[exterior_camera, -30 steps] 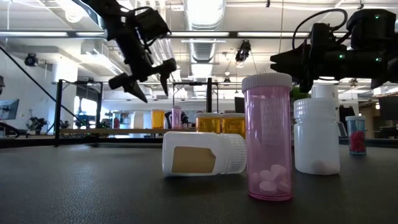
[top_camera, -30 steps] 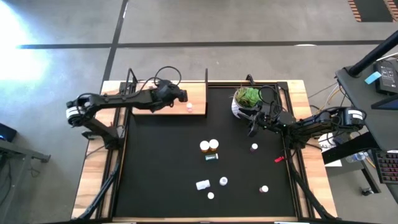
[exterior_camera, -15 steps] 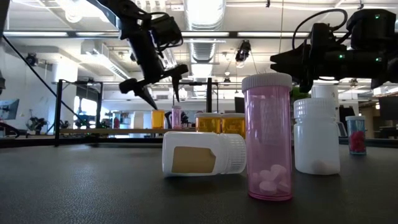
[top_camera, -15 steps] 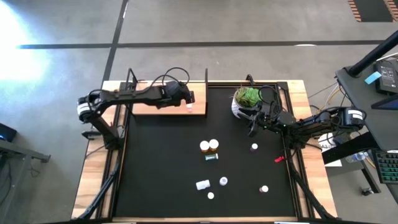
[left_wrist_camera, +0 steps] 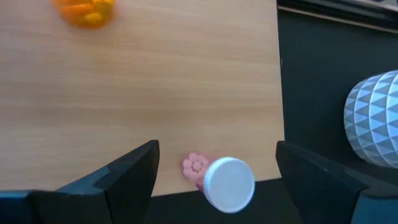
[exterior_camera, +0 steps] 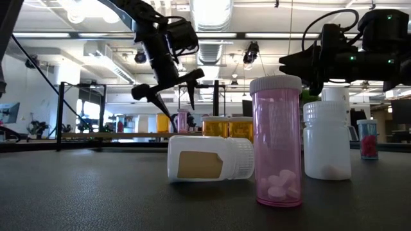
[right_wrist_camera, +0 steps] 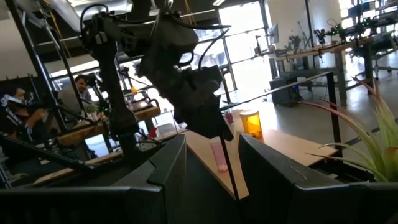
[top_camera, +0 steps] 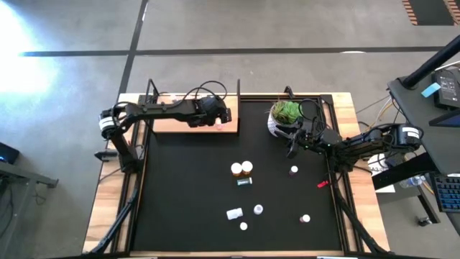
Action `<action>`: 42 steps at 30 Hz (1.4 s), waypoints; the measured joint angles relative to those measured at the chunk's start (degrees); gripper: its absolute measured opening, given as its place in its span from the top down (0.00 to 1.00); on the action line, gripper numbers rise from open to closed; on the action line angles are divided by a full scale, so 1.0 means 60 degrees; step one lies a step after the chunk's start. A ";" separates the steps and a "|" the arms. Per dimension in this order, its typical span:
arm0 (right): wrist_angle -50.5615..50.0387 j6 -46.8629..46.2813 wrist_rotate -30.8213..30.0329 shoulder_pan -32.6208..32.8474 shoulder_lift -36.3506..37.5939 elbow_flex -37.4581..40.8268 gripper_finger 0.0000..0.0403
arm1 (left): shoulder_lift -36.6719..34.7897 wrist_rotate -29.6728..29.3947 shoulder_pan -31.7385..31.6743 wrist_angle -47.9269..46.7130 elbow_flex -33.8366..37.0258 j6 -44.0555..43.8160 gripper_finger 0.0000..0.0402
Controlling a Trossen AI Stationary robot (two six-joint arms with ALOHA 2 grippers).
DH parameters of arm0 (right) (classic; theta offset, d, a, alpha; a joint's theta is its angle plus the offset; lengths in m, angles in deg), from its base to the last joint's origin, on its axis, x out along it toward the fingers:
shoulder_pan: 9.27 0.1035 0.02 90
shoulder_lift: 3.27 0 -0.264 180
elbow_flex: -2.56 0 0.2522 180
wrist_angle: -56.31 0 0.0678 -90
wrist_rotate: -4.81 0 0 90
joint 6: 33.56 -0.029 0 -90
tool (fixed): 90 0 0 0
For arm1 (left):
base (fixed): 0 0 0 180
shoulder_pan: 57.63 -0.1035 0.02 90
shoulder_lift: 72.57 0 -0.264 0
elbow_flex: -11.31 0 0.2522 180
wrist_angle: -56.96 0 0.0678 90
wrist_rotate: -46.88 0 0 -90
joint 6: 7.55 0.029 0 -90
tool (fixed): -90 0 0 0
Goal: Pick and place medicine bottles onto shelf by color
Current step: Put the top pink pill bottle on the shelf
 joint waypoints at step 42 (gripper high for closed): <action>0.0000 0.0000 -0.0004 0.0000 0.0000 0.0000 0.66 | 0.0259 -0.0253 0.0341 -0.0211 -0.0044 0.0044 0.63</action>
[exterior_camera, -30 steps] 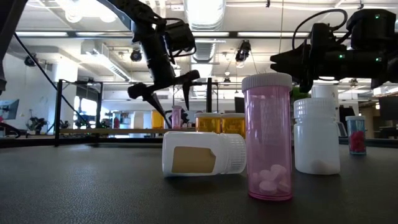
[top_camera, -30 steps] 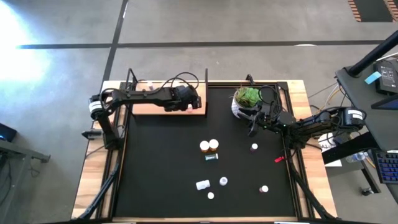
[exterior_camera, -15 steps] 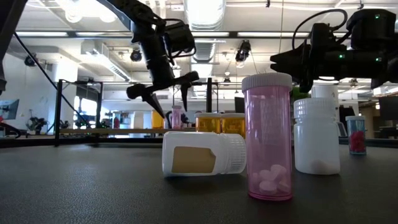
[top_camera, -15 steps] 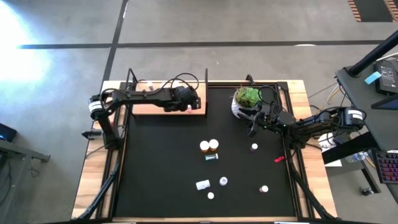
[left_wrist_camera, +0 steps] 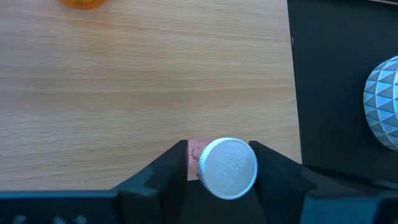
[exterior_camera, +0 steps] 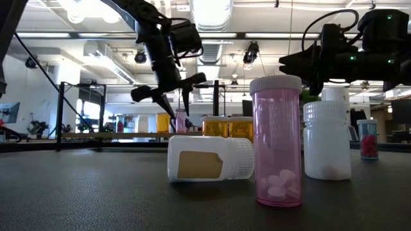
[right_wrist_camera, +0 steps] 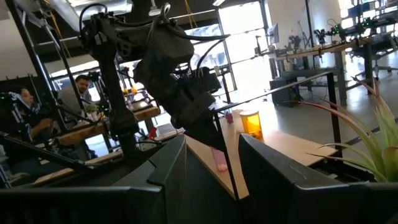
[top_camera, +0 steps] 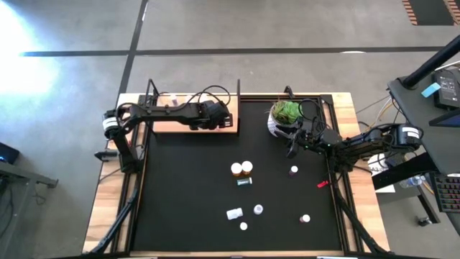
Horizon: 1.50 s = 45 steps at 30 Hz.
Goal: Pick and place medicine bottles onto shelf by color
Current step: Put the top pink pill bottle on the shelf
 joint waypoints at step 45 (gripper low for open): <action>-0.0018 0.0000 0.0000 -0.0002 0.0004 0.0000 0.66 | 0.1035 -0.1544 -0.1327 0.1081 -0.1454 0.2848 0.74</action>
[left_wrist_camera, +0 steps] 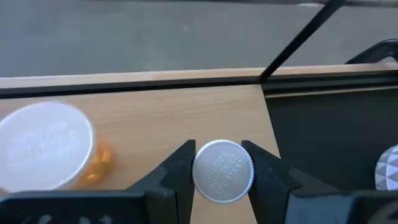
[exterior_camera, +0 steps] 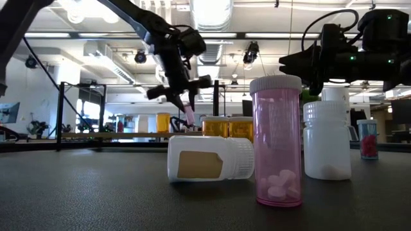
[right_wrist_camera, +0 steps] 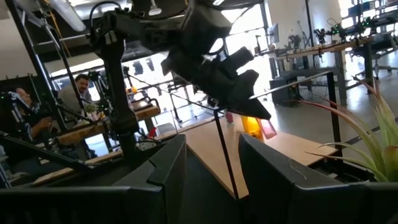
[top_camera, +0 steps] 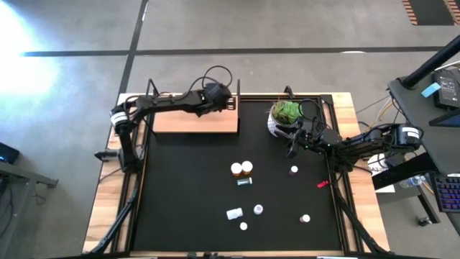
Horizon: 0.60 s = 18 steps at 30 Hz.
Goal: Pick and place medicine bottles onto shelf by color
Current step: Put the top pink pill bottle on the shelf
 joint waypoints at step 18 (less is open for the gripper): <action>-0.0056 0.0000 0.0000 0.0002 0.0000 0.0000 0.65 | 0.1023 0.1295 -0.0538 -0.1503 -0.1371 0.3434 0.74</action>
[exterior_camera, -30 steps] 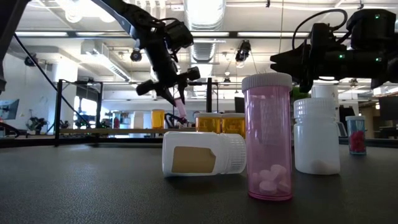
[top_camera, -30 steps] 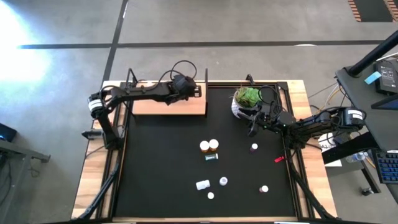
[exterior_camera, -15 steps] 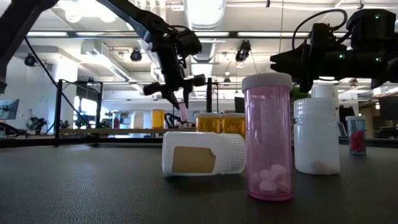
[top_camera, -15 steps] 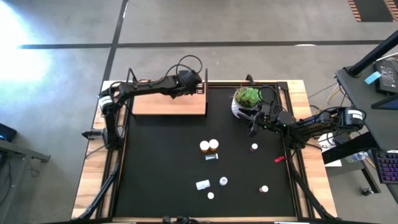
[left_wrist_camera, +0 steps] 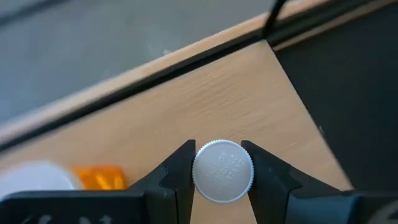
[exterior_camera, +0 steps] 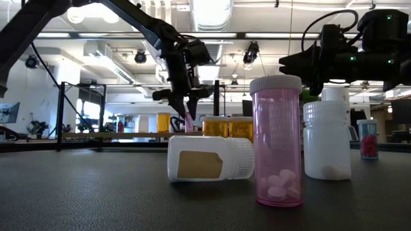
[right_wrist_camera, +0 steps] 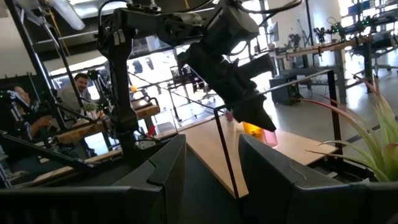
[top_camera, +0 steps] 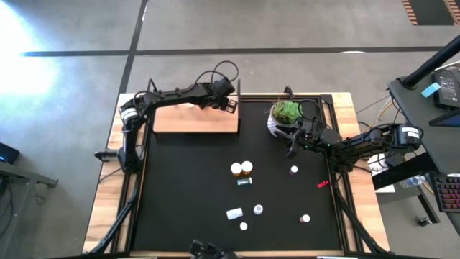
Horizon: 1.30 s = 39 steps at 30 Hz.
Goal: Pick and place medicine bottles onto shelf by color
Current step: Put the top pink pill bottle on the shelf
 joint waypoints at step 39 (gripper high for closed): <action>-0.0141 0.0000 0.0000 0.0000 0.0000 0.0000 0.66 | -0.0016 0.1213 -0.0408 0.0423 0.0321 0.4049 0.66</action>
